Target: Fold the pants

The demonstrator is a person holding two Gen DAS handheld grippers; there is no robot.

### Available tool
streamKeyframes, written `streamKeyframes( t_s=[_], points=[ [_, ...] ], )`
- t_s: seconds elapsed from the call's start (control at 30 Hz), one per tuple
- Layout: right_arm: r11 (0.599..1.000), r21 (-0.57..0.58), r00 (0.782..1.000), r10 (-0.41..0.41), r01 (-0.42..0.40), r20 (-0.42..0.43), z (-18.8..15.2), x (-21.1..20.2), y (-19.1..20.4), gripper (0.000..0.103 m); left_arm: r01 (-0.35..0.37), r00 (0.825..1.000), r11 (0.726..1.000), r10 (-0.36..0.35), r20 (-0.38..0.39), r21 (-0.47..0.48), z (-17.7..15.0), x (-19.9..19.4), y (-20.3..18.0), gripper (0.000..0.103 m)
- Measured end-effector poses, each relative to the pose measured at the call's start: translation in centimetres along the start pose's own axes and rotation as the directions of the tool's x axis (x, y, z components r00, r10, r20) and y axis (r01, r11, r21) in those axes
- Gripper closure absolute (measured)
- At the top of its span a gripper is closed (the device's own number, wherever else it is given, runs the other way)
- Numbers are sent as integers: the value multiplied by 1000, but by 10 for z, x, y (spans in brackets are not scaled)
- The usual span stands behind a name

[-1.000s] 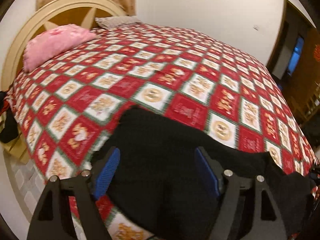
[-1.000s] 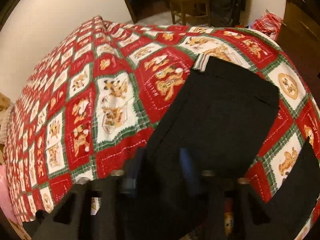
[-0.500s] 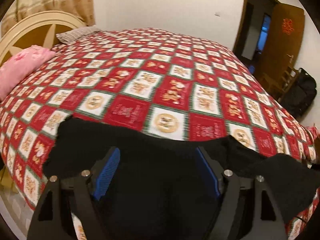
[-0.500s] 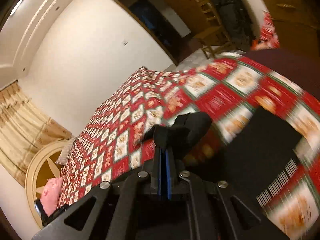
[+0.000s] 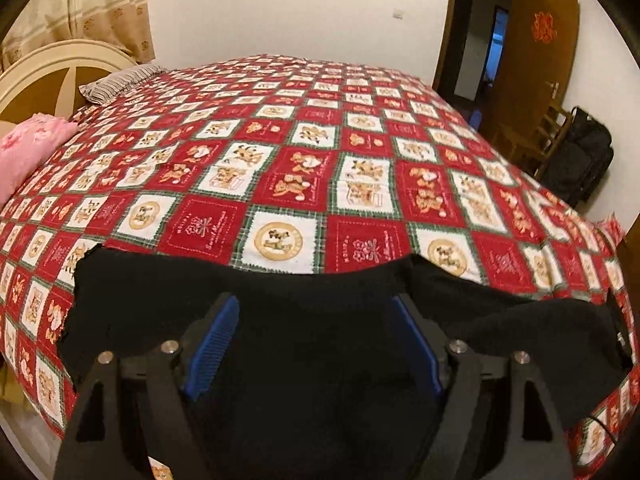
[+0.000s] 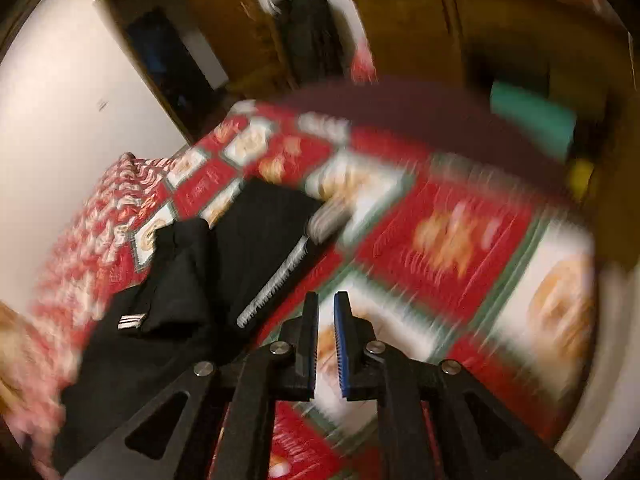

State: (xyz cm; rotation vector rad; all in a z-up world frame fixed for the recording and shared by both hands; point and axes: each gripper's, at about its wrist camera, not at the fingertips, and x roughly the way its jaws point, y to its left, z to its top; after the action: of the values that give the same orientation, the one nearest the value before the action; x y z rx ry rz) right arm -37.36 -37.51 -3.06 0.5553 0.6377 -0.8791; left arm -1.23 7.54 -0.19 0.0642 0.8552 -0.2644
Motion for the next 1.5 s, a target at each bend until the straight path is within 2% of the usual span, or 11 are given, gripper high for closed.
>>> streamKeyframes(
  t_s=[0.1,0.13,0.37,0.43,0.5,0.63,0.73,0.9,1.07,1.23,1.5],
  points=[
    [937,-339,995,96,-81,29,2,-5,63,38,1,1000,1000,-1,-30,19,-5,8,-9,22],
    [899,-424,989,141,-112,38,0,-5,85,34,5,999,1000,-5,-35,23,-6,8,-11,22],
    [695,-705,990,106,-140,-93,-16,53,151,36,-8,999,998,10,-48,55,-13,4,-19,22],
    [675,-723,989,94,-146,-113,-16,59,148,62,-13,998,998,16,-54,53,-14,5,-18,22],
    [732,-650,979,132,-202,-156,-5,61,132,100,-24,998,998,27,-59,61,-15,7,-19,22],
    [902,-213,927,360,-375,-106,35,54,48,100,-16,997,998,21,-74,61,-14,11,-24,22],
    [910,115,914,404,-399,-23,45,61,-23,99,-6,997,998,11,-79,66,-12,11,-30,22],
    [933,233,940,311,-274,-142,30,79,-66,78,-1,997,996,8,-76,86,-9,10,-39,22],
    [943,254,966,243,-214,-89,39,71,-81,48,4,998,995,3,-67,102,-6,7,-47,22],
    [988,-26,978,144,-150,-152,58,88,-46,48,2,998,995,4,-65,99,-6,6,-48,21],
    [940,-277,964,140,-201,-226,42,87,-7,50,-6,998,998,10,-66,60,-5,6,-34,21]
  ],
)
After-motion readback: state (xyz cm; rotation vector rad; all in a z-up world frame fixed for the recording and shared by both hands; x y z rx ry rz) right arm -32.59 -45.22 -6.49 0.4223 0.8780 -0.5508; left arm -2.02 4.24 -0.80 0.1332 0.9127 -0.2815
